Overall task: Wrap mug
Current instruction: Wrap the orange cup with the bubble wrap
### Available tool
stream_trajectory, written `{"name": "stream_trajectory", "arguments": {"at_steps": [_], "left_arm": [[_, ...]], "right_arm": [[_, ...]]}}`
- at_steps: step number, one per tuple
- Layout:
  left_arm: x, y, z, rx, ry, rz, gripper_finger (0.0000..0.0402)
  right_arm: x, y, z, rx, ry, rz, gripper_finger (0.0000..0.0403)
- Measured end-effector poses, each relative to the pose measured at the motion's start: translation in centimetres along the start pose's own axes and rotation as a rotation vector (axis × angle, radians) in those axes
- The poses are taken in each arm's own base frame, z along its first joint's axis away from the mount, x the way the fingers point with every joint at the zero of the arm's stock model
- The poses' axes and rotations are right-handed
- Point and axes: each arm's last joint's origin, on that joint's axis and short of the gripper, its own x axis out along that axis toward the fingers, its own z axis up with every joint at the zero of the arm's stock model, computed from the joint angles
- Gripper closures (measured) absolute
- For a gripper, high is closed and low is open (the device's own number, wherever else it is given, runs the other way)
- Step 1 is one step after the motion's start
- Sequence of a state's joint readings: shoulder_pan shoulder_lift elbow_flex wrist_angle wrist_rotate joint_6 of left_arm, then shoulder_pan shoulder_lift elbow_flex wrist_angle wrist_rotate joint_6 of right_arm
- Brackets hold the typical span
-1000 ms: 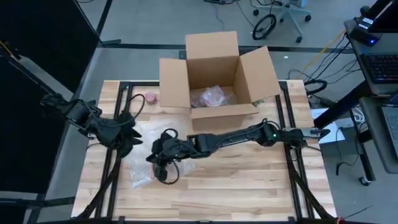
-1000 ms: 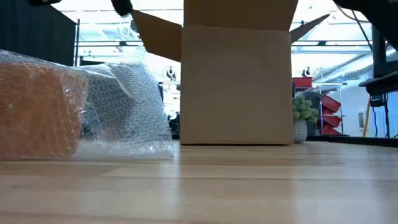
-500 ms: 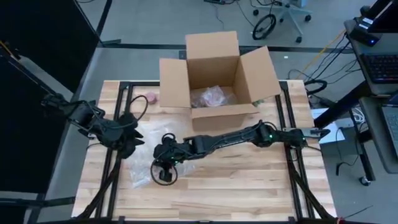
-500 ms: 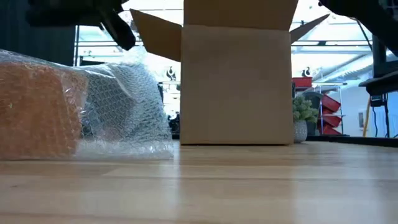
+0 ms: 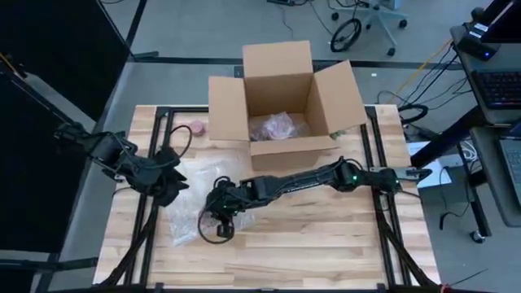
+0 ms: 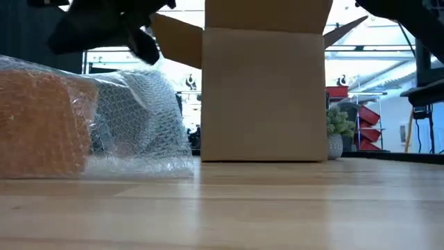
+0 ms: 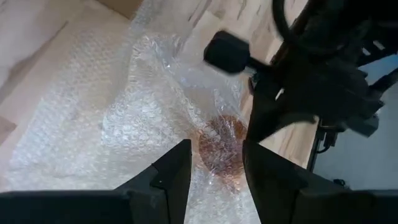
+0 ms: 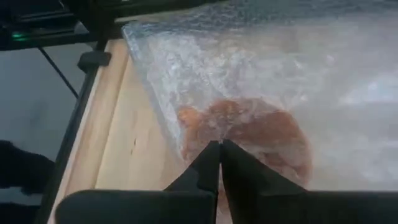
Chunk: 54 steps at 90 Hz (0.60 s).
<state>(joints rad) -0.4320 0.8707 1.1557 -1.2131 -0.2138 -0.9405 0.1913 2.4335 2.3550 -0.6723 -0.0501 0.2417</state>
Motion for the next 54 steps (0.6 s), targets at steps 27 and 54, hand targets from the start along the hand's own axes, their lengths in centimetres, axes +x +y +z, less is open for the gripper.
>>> {"name": "stream_trajectory", "arguments": {"at_steps": [27,54], "left_arm": [[0.3,0.1,-0.2,-0.013,0.037,0.03,0.027],[2.7,-1.0,0.1,0.026,0.151,0.111,0.027]], "right_arm": [[-10.1,1.4,1.9,0.04,0.038,-0.125,0.0403],[-7.3,2.0,-1.4,0.149,0.204,-0.217,0.0403]]}}
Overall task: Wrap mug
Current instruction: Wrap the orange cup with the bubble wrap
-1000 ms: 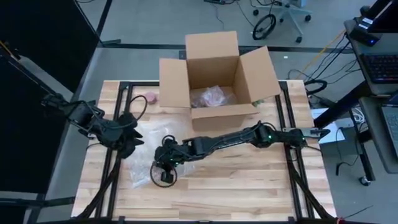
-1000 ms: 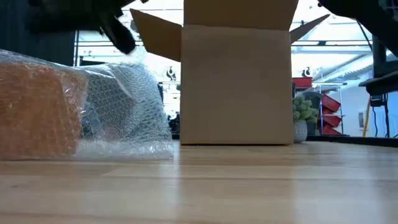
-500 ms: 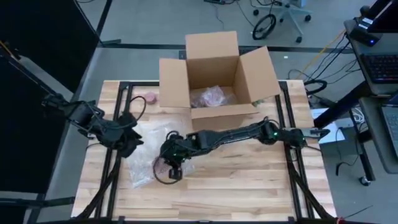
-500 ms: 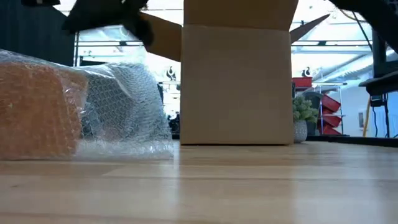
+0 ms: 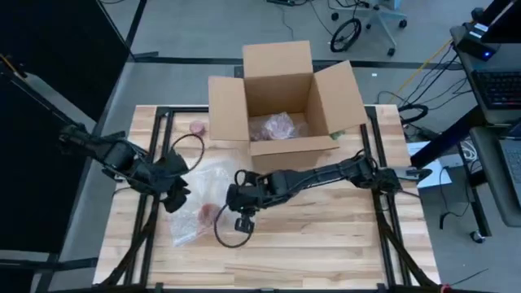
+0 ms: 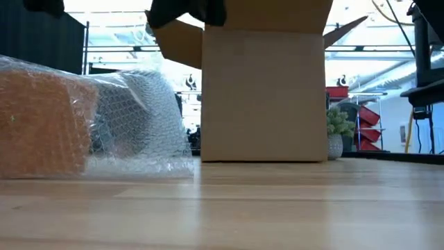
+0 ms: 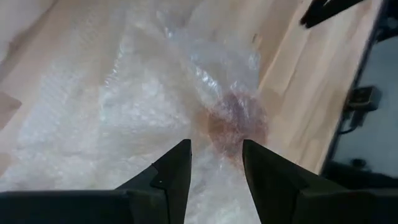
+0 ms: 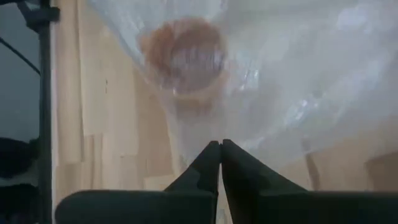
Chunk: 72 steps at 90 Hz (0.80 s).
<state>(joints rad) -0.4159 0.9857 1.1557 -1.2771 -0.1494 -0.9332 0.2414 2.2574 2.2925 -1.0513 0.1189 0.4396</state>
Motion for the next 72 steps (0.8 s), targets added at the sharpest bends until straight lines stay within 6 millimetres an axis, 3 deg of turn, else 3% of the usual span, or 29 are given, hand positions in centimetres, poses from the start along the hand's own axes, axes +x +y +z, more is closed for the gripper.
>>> {"name": "stream_trajectory", "arguments": {"at_steps": [9,22,32,57,72], "left_arm": [[0.5,0.3,0.1,-0.008,0.046,0.066,0.027],[0.6,0.5,0.3,0.002,0.057,0.069,0.027],[0.6,0.6,0.4,-0.005,0.055,0.071,0.027],[0.6,0.6,0.3,-0.003,0.059,0.065,0.027],[0.6,0.5,0.4,0.012,0.057,0.062,0.027]], "right_arm": [[1.1,0.6,-0.7,0.029,0.006,-0.011,0.0403],[0.7,1.6,0.6,0.115,-0.137,0.079,0.0403],[1.3,1.2,0.7,0.215,-0.125,0.077,0.0388],[2.0,1.0,1.4,0.301,-0.173,0.113,0.0244],[4.5,0.9,1.5,0.396,-0.179,0.121,0.0181]]}}
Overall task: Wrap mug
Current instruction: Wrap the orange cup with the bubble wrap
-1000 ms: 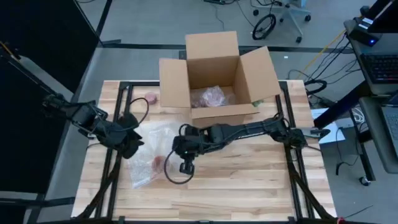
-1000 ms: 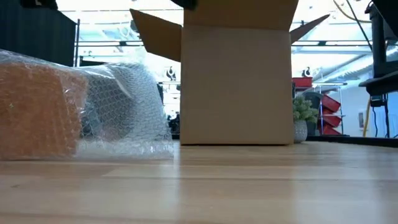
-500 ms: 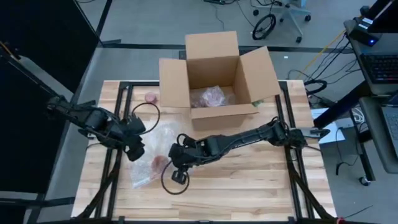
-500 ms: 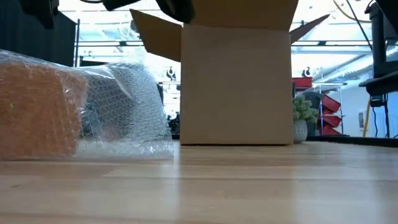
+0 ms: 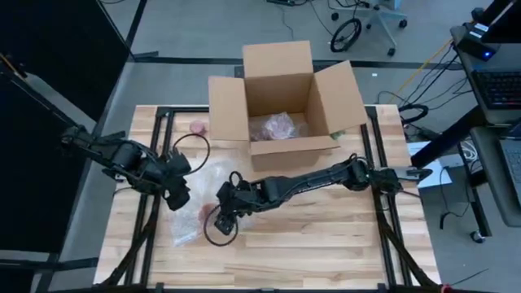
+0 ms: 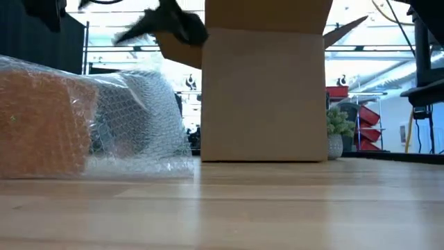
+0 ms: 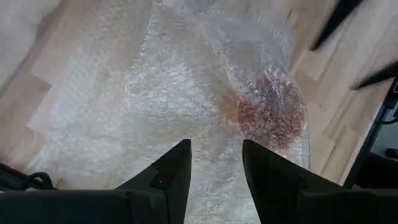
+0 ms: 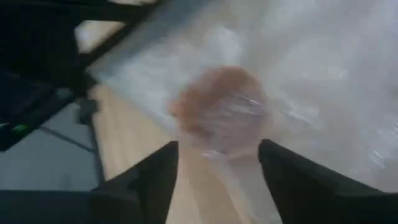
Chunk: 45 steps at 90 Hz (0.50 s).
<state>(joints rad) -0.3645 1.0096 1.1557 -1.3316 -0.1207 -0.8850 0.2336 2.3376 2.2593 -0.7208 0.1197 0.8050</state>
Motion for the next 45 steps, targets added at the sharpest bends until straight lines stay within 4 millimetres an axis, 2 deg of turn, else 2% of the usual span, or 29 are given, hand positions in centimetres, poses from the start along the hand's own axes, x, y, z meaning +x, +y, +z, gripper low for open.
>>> {"name": "stream_trajectory", "arguments": {"at_steps": [10,45], "left_arm": [[0.0,-0.1,0.0,0.001,-0.004,-0.005,0.027],[0.0,-0.1,0.0,0.003,-0.004,-0.006,0.027]], "right_arm": [[1.6,-0.4,-0.4,0.054,-0.023,-0.026,0.0177],[7.2,-2.9,-2.1,0.13,-0.026,-0.137,0.0207]]}}
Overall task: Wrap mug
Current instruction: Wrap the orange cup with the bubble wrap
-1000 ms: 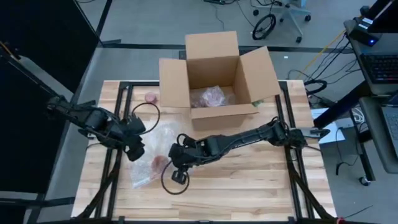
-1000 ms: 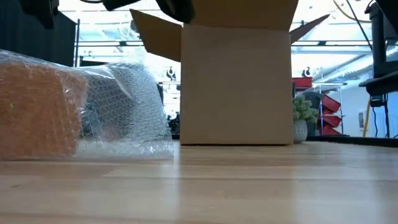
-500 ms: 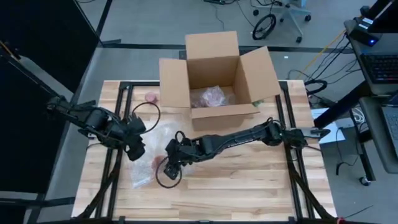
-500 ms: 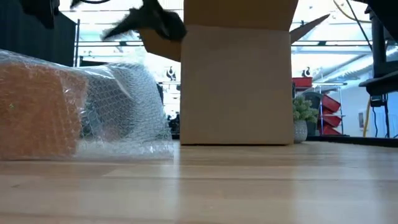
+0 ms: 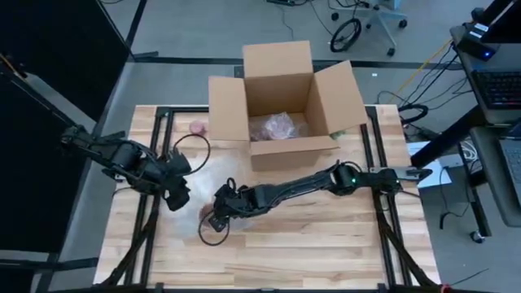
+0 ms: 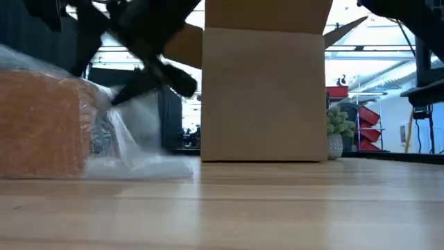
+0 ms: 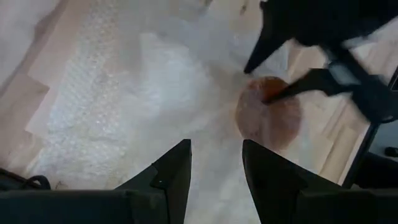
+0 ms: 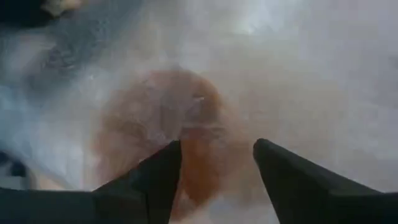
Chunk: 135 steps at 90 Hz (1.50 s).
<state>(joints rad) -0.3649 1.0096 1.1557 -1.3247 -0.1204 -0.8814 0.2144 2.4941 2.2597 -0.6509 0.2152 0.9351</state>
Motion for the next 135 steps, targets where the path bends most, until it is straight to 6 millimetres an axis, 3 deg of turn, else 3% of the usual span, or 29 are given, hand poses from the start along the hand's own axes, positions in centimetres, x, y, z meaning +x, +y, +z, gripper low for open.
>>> {"name": "stream_trajectory", "arguments": {"at_steps": [25,45,50,67,91,108,125,135], "left_arm": [[0.0,-0.1,0.1,0.006,-0.008,-0.005,0.027],[0.0,0.0,0.1,0.007,-0.018,0.002,0.027],[0.0,0.0,0.1,0.015,-0.021,0.004,0.027],[0.0,-0.1,0.2,0.029,-0.031,0.008,0.027],[0.0,-0.2,0.2,0.038,-0.041,-0.003,0.027],[0.0,-0.4,0.4,0.054,-0.054,-0.031,0.027],[0.0,-0.5,0.4,0.08,-0.048,-0.039,0.027],[0.0,-0.5,0.4,0.08,-0.047,-0.039,0.027]], "right_arm": [[1.5,-0.2,-0.4,0.026,-0.006,0.015,0.0248],[2.0,-0.8,-0.5,0.024,0.023,-0.012,0.0372],[2.2,-1.0,-0.6,0.024,0.032,-0.019,0.0388],[0.9,-1.4,-0.5,-0.021,0.091,-0.076,0.0395],[-4.5,-2.3,-0.8,-0.212,0.283,-0.239,0.0397],[-6.5,-1.6,-4.2,-0.337,0.51,-0.272,0.0397],[-7.6,-0.5,-6.8,-0.388,0.547,-0.294,0.0395],[-7.3,0.2,-7.8,-0.414,0.522,-0.28,0.0364]]}}
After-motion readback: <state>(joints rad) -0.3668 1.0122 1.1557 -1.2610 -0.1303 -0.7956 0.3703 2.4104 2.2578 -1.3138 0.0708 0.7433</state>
